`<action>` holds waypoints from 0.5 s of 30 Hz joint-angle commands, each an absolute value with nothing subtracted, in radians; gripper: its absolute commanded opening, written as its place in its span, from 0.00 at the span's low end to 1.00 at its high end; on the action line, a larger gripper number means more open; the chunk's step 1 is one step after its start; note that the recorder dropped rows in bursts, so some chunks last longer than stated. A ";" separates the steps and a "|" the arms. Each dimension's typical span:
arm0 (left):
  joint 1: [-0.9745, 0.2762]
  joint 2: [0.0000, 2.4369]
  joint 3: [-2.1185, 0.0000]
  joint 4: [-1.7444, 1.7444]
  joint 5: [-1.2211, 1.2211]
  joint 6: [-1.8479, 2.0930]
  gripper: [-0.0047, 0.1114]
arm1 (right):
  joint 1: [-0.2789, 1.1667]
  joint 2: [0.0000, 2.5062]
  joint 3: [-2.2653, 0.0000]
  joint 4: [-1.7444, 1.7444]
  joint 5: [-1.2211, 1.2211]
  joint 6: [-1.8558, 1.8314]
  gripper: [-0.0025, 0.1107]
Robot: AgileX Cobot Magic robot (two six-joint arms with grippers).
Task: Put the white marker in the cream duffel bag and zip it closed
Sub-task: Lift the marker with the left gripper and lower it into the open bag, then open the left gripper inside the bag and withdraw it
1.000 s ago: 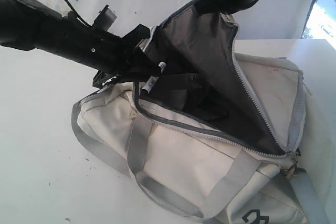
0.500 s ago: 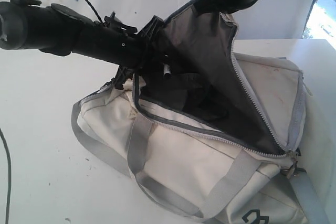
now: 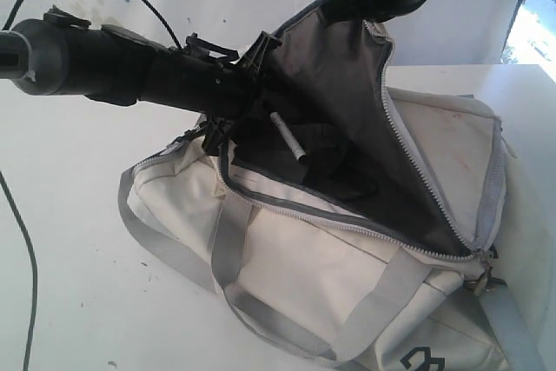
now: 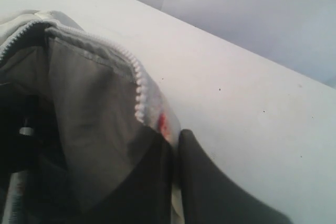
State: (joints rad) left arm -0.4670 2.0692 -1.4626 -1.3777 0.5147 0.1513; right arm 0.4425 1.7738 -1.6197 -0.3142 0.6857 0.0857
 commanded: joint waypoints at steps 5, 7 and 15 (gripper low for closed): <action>-0.470 2.069 -1.468 -1.390 0.548 0.187 0.75 | 0.435 1.761 -1.627 -0.322 0.670 0.083 0.02; -0.470 2.069 -1.468 -1.388 0.544 0.215 0.75 | 0.435 1.761 -1.627 -0.322 0.673 0.083 0.02; -0.461 2.069 -1.468 -1.374 0.582 0.247 0.75 | 0.435 1.761 -1.627 -0.322 0.685 0.083 0.02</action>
